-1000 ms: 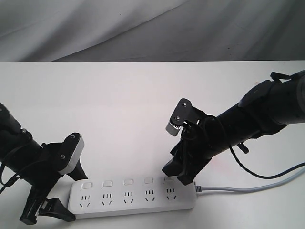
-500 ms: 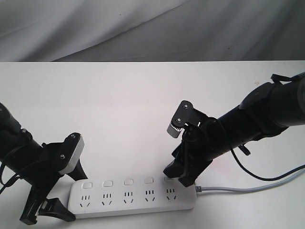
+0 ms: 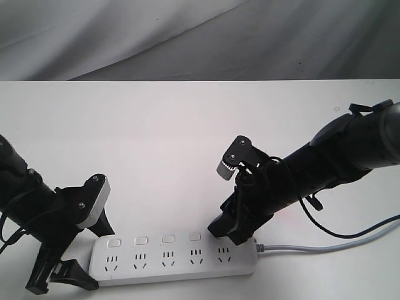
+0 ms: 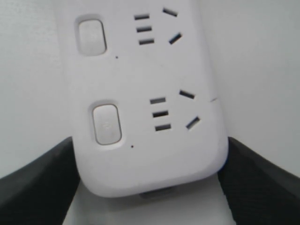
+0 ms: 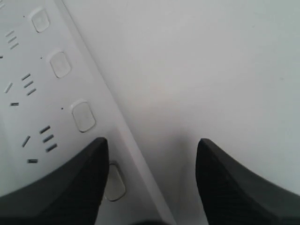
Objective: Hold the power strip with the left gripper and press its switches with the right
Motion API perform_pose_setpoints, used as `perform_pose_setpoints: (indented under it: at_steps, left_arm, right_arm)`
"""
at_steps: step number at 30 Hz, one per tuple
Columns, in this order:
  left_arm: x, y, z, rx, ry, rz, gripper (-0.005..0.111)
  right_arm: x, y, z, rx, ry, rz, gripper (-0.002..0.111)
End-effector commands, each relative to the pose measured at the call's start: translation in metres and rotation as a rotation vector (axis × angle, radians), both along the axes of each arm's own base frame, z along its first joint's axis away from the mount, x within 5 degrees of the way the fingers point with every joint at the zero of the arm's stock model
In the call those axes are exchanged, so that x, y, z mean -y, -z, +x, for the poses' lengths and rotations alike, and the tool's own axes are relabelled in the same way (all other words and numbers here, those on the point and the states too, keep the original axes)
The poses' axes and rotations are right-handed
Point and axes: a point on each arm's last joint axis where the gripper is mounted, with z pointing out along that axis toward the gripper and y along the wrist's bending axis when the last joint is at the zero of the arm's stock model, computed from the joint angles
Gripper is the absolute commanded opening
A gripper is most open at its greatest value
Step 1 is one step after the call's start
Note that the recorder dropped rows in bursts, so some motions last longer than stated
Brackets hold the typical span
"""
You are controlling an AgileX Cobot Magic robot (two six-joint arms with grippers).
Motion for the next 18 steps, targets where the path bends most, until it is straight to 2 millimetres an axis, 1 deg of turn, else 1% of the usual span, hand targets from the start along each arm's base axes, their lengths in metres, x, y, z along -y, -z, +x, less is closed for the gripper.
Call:
perform_pose_setpoints:
  at_steps: [1,8,18]
  left_arm:
    - [-0.001,0.002,-0.001,0.009,0.017,0.022,0.042]
    - [-0.001,0.002,-0.001,0.009,0.017,0.022,0.042]
    - [-0.001,0.002,-0.001,0.009,0.017,0.022,0.042]
  right_arm:
    - [0.010,0.013,0.001,0.052,-0.043,-0.127,0.051]
    - [0.013,0.015,0.001,0.049,-0.040,-0.166,0.051]
    - [0.025,0.016,0.007,0.046,0.000,-0.184,0.051]
